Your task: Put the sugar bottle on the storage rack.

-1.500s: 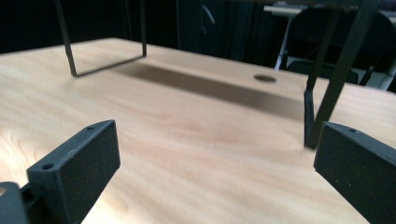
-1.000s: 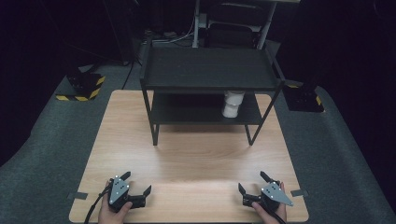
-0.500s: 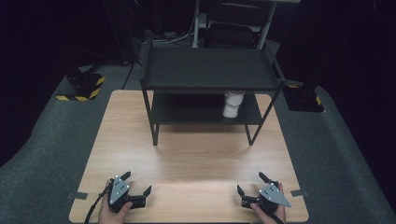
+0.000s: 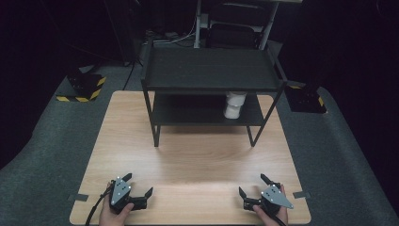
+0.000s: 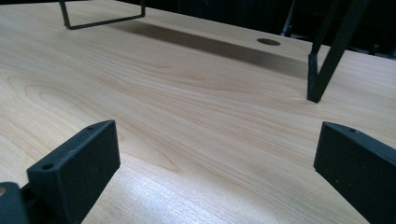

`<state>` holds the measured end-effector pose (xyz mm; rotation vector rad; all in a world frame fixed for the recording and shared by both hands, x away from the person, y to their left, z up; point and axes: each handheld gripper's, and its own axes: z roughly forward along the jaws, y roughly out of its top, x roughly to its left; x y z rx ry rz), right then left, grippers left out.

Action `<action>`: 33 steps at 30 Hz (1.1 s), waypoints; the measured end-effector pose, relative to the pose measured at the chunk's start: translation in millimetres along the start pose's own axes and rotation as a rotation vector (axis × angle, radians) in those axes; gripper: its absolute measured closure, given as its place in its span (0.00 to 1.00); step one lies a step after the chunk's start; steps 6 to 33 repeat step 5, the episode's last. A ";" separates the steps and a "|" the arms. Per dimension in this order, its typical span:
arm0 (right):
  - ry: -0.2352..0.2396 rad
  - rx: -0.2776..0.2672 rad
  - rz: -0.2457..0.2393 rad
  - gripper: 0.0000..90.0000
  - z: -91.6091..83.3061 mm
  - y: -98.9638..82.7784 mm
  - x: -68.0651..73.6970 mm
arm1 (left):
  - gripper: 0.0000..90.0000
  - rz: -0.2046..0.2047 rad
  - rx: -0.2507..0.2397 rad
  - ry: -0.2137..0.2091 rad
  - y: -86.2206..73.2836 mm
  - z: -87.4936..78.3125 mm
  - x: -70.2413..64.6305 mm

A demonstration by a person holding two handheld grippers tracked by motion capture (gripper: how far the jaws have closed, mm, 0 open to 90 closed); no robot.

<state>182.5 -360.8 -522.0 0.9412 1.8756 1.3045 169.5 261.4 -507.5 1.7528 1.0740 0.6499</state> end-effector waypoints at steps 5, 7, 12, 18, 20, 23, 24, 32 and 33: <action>0.018 0.000 0.003 0.00 0.1 -0.1 -3.4 | 0.01 -0.030 0.037 -0.016 6.6 3.2 5.0; 0.018 0.000 0.003 0.00 0.1 -0.1 -3.4 | 0.01 -0.030 0.037 -0.016 6.6 3.2 5.0; 0.018 0.000 0.003 0.00 0.1 -0.1 -3.4 | 0.01 -0.030 0.037 -0.016 6.6 3.2 5.0; 0.018 0.000 0.003 0.00 0.1 -0.1 -3.4 | 0.01 -0.030 0.037 -0.016 6.6 3.2 5.0; 0.018 0.000 0.003 0.00 0.1 -0.1 -3.4 | 0.01 -0.030 0.037 -0.016 6.6 3.2 5.0; 0.018 0.000 0.003 0.00 0.1 -0.1 -3.4 | 0.01 -0.030 0.037 -0.016 6.6 3.2 5.0; 0.018 0.000 0.003 0.00 0.1 -0.1 -3.4 | 0.01 -0.030 0.037 -0.016 6.6 3.2 5.0; 0.018 0.000 0.003 0.00 0.1 -0.1 -3.4 | 0.01 -0.030 0.037 -0.016 6.6 3.2 5.0; 0.018 0.000 0.003 0.00 0.1 -0.1 -3.4 | 0.01 -0.030 0.037 -0.016 6.6 3.2 5.0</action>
